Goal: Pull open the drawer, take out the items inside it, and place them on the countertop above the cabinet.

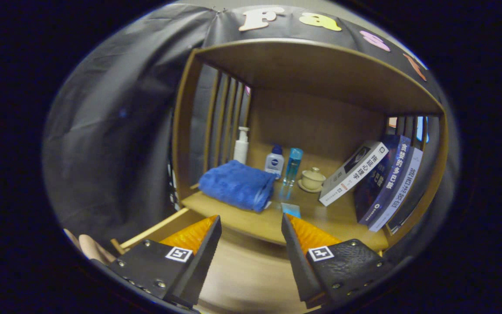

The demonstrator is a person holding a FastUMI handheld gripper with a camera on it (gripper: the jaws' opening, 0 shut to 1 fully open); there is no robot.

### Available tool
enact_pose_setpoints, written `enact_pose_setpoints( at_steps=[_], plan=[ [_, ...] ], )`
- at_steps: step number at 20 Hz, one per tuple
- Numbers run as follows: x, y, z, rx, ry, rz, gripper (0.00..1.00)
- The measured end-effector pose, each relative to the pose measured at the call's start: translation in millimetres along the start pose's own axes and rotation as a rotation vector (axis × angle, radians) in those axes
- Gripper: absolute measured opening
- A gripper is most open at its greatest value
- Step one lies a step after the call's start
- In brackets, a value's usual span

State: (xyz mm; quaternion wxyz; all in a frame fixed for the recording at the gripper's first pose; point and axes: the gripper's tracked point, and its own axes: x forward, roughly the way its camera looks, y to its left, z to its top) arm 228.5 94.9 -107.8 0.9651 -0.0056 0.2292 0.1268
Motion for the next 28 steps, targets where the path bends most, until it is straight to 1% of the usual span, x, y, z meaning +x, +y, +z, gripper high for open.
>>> enact_pose_setpoints(
  at_steps=[4, 8, 9, 11, 13, 14, 19, 25, 28],
  plan=[
    [-57.6, 20.0, -16.1, -0.015, -0.076, 0.011, 0.82],
    [-110.1, 40.0, -43.0, -0.008, -0.139, -0.024, 0.95],
    [-122.9, 40.6, -53.3, 0.007, -0.146, -0.047, 0.98],
    [-140.7, 41.4, -66.1, 0.027, -0.166, -0.088, 0.98],
    [-157.7, 33.2, -84.0, 0.012, -0.178, -0.160, 0.98],
    [-162.8, 33.1, -94.1, 0.017, -0.176, -0.179, 0.98],
    [-165.8, 27.6, -134.5, 0.046, -0.135, -0.261, 0.98],
    [-145.5, 29.7, -169.9, 0.023, -0.066, -0.300, 0.99],
    [-138.2, 27.6, -181.5, 0.039, -0.038, -0.318, 0.99]
  ],
)
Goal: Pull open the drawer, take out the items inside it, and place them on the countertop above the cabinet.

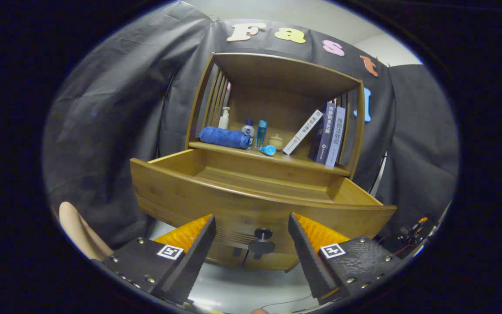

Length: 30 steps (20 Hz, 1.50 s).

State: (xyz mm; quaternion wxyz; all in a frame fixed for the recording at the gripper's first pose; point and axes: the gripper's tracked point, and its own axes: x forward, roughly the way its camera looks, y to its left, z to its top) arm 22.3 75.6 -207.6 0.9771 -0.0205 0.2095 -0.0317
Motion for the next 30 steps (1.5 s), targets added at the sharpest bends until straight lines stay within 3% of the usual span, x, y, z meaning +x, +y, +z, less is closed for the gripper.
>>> enact_pose_setpoints(
  at_steps=[11, 19, 30],
  plan=[
    [35.4, -24.0, -8.3, 0.090, 0.026, -0.113, 0.99],
    [43.6, -29.3, -5.5, 0.047, -0.017, -0.101, 0.99],
    [102.5, -30.8, 22.9, 0.027, -0.048, -0.096, 0.97]
  ],
)
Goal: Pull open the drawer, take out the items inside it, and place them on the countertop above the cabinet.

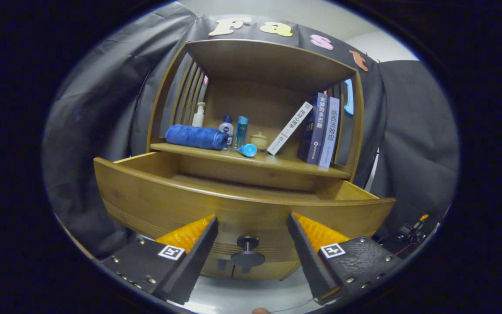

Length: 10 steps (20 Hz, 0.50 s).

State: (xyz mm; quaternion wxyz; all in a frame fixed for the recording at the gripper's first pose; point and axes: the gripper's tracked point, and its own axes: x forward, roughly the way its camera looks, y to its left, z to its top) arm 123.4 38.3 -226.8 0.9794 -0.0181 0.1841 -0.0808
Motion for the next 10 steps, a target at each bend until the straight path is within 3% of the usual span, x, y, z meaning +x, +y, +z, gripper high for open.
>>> enact_pose_setpoints(
  at_steps=[10],
  plan=[
    [70.4, 11.5, 4.5, -0.003, 0.038, -0.030, 0.96]
  ],
)
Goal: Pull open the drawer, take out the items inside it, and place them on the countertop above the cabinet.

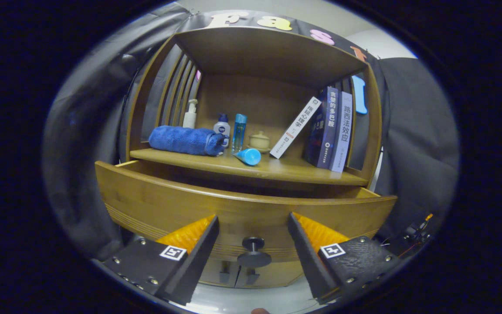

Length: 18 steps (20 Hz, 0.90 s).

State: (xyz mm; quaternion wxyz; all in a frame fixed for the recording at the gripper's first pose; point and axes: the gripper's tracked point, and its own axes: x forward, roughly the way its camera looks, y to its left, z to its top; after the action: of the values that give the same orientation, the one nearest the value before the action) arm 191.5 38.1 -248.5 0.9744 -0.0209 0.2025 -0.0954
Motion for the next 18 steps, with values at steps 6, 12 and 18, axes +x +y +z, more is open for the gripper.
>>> enact_pose_setpoints(
  at_steps=[6, 12, 18],
  plan=[
    [34.4, 9.6, 0.6, -0.023, 0.022, 0.011, 0.96],
    [61.5, 21.6, -0.5, -0.047, 0.034, 0.014, 0.96],
    [71.3, 29.1, -2.7, -0.055, 0.041, 0.020, 0.96]
  ],
)
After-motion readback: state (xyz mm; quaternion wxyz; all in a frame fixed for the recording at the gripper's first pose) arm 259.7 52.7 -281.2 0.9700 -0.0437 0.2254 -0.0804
